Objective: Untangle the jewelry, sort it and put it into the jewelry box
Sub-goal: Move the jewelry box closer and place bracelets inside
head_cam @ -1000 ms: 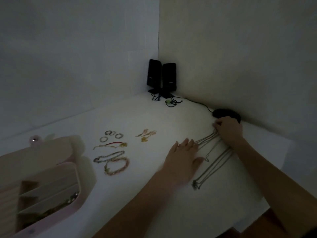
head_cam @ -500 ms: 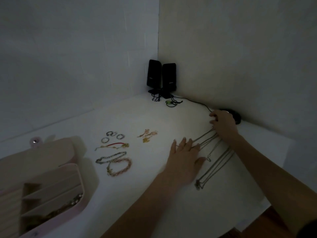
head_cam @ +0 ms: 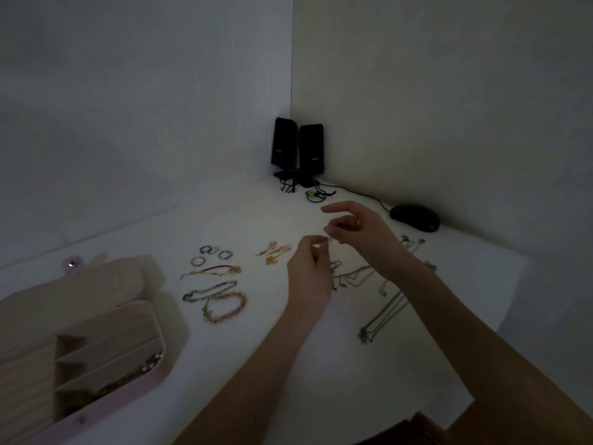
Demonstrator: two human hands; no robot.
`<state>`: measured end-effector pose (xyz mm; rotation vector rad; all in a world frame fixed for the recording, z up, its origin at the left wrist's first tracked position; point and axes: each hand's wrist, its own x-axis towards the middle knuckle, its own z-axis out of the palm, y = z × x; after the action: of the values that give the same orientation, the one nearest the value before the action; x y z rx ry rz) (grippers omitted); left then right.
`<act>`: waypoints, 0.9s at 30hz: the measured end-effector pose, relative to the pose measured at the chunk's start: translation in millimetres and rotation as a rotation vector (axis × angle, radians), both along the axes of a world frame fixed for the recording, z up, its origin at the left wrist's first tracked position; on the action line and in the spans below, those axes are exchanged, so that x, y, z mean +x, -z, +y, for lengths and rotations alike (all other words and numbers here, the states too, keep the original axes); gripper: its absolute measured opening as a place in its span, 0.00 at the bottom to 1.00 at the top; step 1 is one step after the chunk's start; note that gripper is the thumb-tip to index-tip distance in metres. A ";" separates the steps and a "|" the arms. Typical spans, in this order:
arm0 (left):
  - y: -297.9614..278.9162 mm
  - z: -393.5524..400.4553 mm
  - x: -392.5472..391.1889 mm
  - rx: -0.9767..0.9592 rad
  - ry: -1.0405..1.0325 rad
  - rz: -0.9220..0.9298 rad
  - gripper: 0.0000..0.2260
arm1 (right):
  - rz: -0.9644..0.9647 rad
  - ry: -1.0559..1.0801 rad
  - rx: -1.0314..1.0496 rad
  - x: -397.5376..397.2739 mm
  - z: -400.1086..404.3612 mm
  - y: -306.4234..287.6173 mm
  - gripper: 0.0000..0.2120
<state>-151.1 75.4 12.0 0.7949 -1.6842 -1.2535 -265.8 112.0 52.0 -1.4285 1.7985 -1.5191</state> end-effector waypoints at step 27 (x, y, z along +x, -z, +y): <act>-65.1 -9.9 232.8 0.156 0.045 -0.282 0.06 | 0.170 0.175 -0.206 96.2 -36.8 3.6 0.09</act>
<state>81.7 65.5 77.1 1.0745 -1.8508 -1.3664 -169.6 75.2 48.4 -1.5735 1.9578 -1.7621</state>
